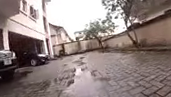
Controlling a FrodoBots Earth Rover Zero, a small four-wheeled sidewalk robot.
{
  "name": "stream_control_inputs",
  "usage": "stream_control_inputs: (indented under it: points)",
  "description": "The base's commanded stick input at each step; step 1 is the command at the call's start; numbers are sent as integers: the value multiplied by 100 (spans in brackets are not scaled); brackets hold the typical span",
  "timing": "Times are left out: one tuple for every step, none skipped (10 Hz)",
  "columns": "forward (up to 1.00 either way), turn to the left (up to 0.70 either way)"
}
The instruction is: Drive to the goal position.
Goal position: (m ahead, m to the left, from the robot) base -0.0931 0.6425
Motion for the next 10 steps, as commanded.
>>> stream_control_inputs:
  points:
    - [7, 0]
    - [3, 0]
    - [3, 0]
    - [3, 0]
    - [3, 0]
    - [0, 0]
    - [2, 0]
    - [2, 0]
    - [0, 0]
    - [0, 0]
